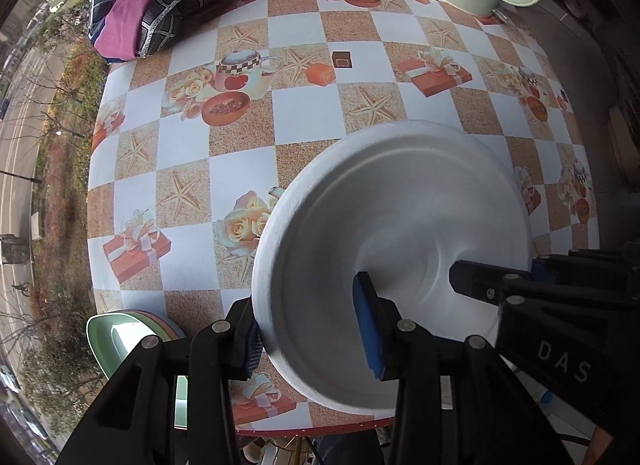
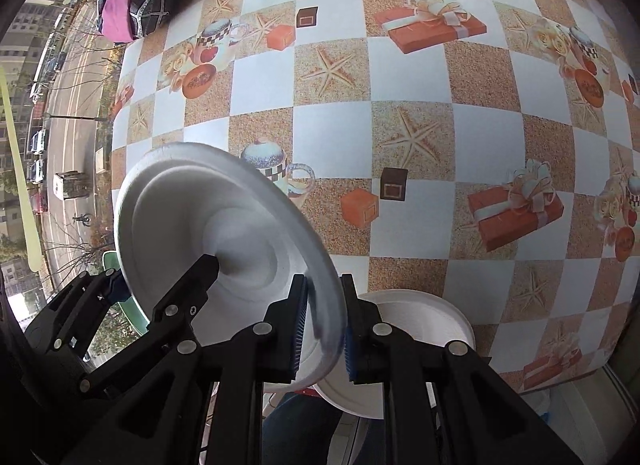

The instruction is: Organize plates and bowls

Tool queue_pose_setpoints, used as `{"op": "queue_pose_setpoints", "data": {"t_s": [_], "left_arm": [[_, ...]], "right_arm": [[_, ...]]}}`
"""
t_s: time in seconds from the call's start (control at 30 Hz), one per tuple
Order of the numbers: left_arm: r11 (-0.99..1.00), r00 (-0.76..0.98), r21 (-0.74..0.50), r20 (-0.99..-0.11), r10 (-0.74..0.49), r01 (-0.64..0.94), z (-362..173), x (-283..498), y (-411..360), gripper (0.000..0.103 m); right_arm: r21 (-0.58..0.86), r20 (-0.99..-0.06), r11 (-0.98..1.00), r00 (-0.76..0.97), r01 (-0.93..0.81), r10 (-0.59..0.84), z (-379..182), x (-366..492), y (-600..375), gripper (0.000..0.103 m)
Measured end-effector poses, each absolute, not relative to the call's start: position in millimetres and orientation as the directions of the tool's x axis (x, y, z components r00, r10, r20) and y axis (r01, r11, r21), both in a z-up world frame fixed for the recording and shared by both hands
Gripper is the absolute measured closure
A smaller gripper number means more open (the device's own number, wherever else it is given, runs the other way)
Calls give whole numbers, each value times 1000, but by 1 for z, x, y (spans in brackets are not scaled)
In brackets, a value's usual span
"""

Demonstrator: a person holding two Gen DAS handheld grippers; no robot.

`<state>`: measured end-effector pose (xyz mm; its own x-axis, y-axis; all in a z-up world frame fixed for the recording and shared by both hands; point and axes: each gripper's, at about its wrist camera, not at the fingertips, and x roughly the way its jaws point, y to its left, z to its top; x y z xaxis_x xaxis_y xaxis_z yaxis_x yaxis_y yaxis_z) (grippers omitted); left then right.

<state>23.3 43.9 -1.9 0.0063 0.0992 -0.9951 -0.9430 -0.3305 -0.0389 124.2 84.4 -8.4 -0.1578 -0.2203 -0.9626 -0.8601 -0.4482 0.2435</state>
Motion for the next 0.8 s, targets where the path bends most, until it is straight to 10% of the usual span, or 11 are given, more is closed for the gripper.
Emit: {"op": "queue_pose_setpoints", "data": {"t_s": [0.8], "left_arm": [[-31, 95, -96, -994, 50, -995, -4, 115, 28, 60]], "right_arm": [[214, -965, -294, -154, -931, -214, 1, 220, 48, 82]]}}
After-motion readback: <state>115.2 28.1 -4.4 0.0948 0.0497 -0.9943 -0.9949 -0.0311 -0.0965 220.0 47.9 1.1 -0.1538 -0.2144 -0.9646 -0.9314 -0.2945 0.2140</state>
